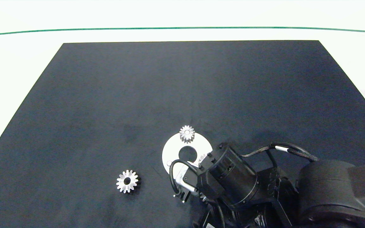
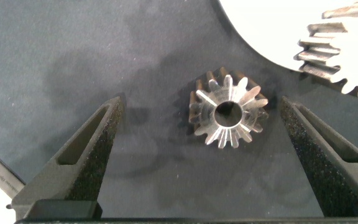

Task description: Remove an incorrectly installed larger gear and replace it with the correct smaller gear

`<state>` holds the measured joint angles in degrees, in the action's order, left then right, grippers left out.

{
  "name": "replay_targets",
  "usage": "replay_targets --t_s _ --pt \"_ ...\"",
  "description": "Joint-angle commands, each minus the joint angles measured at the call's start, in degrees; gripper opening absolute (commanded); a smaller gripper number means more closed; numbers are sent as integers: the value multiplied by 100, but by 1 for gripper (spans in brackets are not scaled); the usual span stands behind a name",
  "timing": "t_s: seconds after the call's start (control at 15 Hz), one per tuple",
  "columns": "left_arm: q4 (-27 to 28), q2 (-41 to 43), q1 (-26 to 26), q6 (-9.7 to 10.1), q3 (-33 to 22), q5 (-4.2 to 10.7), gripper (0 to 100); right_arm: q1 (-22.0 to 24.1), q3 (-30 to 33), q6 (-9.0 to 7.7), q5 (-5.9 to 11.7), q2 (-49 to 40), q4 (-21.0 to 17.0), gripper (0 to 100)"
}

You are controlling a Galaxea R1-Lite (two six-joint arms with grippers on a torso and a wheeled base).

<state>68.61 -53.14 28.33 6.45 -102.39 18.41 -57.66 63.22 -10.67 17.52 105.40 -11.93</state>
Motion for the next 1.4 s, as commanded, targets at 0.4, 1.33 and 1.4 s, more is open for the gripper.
replay_targets --t_s 0.4,1.33,1.4 --pt "39 -4 6 6 8 14 100 9 -143 188 50 -55 376 100" --pt "39 5 6 6 8 14 100 106 -231 188 68 -46 508 71" --pt "39 5 6 6 8 14 100 106 -231 188 68 -37 525 70"
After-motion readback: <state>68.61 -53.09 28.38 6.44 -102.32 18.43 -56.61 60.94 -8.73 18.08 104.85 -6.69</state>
